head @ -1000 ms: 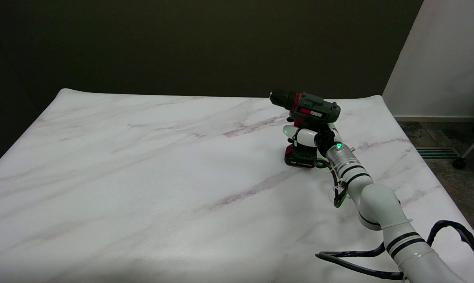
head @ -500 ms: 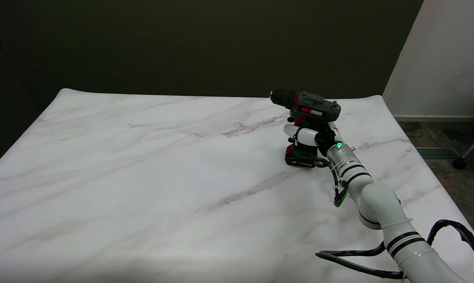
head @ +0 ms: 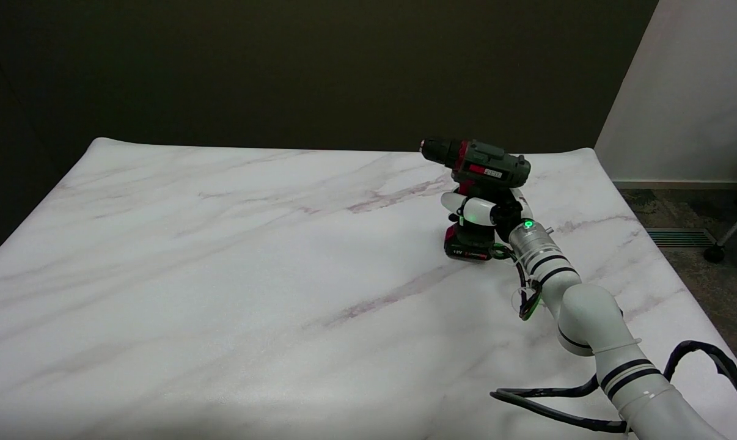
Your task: Pick up the power screwdriver.
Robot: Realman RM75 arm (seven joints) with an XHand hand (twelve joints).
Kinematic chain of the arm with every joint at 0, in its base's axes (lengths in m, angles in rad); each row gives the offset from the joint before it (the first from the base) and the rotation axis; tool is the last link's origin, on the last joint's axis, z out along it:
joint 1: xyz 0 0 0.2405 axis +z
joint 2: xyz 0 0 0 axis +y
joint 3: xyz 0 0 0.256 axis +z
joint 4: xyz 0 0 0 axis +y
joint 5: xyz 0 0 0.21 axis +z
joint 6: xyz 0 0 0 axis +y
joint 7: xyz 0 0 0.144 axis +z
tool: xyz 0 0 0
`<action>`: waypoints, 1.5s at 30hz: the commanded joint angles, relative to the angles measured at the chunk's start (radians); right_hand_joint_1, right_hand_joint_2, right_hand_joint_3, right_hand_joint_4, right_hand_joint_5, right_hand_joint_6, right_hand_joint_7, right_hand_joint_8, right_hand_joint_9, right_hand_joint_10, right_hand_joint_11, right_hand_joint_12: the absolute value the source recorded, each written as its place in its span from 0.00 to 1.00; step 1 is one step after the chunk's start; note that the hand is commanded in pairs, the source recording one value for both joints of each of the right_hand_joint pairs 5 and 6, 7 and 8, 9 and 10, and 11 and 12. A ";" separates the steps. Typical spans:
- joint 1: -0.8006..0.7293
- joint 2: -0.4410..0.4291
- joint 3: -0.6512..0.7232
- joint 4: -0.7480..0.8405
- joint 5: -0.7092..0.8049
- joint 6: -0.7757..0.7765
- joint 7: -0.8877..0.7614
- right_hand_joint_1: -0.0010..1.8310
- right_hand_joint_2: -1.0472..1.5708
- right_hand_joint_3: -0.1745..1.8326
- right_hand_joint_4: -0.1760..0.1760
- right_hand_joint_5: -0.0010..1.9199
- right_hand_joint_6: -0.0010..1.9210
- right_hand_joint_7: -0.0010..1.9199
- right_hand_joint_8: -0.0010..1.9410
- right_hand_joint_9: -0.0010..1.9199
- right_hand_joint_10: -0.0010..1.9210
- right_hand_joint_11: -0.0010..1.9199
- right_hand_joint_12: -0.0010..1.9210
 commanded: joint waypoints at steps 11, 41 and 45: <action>0.003 -0.002 0.004 -0.002 0.008 0.001 0.005 0.74 0.91 0.12 0.48 0.98 0.98 1.00 0.99 1.00 1.00 1.00 1.00; 0.014 0.000 0.004 0.022 0.033 -0.001 0.005 0.71 0.96 0.18 0.55 1.00 1.00 1.00 0.99 1.00 1.00 1.00 1.00; 0.015 0.004 0.004 0.045 0.033 0.000 0.005 0.71 0.97 0.18 0.57 1.00 1.00 1.00 0.99 1.00 1.00 1.00 1.00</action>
